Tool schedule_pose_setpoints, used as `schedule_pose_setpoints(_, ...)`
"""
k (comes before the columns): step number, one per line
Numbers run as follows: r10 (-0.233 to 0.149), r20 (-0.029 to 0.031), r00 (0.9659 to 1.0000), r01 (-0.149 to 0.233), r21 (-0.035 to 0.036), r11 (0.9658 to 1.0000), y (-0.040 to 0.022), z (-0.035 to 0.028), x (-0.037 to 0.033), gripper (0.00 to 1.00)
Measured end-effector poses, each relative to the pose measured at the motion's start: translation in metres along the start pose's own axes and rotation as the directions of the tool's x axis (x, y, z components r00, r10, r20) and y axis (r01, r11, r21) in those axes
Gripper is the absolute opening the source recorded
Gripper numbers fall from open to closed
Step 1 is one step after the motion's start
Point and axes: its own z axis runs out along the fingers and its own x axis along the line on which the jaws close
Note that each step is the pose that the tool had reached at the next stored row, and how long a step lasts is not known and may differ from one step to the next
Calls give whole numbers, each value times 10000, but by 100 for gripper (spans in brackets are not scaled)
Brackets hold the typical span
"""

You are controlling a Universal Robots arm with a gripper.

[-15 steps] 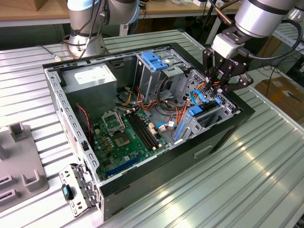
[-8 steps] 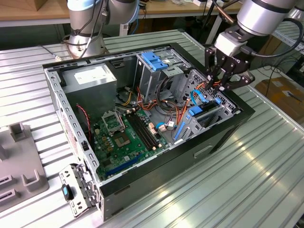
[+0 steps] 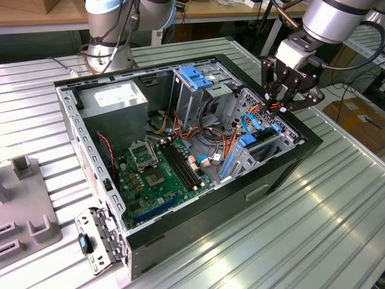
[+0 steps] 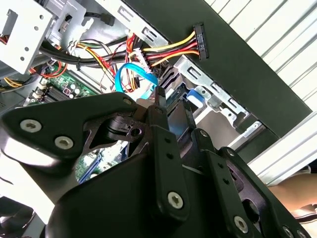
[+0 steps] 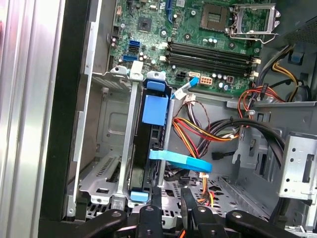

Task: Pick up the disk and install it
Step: 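Insert the second disk wire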

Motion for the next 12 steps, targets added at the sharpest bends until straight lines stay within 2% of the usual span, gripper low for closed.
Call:
schedule_pose_setpoints(9, -2, 2, 10000, 2, 0, 10000, -2, 1, -1, 30)
schedule_pose_setpoints(12, -5, 1, 10000, 5, 0, 10000, -41, 2, -2, 30)
